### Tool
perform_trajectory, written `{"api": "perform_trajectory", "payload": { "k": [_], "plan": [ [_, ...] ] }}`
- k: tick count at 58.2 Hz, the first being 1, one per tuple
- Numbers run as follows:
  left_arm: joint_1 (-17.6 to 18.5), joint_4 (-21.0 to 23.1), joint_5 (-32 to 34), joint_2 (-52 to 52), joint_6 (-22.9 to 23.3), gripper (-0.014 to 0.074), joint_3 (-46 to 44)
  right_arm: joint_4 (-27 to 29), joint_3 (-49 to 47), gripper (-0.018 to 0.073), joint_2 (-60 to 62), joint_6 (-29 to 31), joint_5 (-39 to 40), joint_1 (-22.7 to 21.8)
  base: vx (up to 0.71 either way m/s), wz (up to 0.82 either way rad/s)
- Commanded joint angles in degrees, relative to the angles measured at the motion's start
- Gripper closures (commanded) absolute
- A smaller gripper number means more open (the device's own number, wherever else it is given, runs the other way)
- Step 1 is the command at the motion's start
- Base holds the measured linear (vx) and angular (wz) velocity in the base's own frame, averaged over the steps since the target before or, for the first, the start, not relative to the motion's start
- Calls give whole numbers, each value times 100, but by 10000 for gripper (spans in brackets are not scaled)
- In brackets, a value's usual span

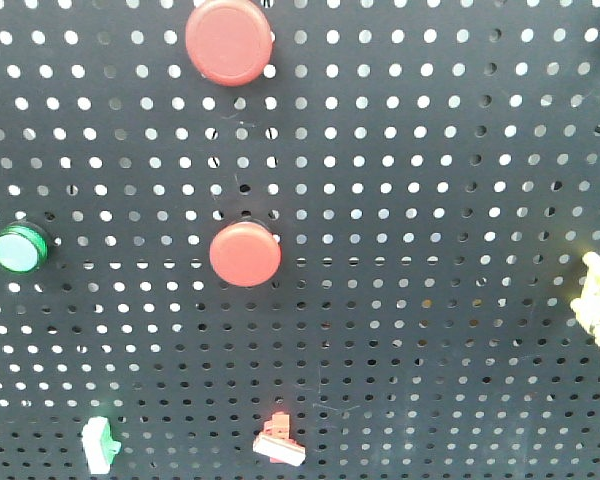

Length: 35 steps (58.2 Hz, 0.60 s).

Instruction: Rotate knob clockwise with right arm

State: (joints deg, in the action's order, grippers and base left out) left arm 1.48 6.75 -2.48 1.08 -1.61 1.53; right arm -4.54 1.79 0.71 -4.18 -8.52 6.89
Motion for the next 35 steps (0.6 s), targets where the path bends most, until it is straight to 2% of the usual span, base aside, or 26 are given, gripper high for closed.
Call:
{"api": "perform_trajectory", "payload": {
  "k": [1, 35],
  "plan": [
    [-11, 44, 471, -1, 26, 603, 75, -11, 29, 568, 36, -7, 498, -21, 0, 0],
    [-11, 44, 471, -1, 26, 603, 75, -11, 29, 568, 36, -7, 498, -21, 0, 0]
  ]
}}
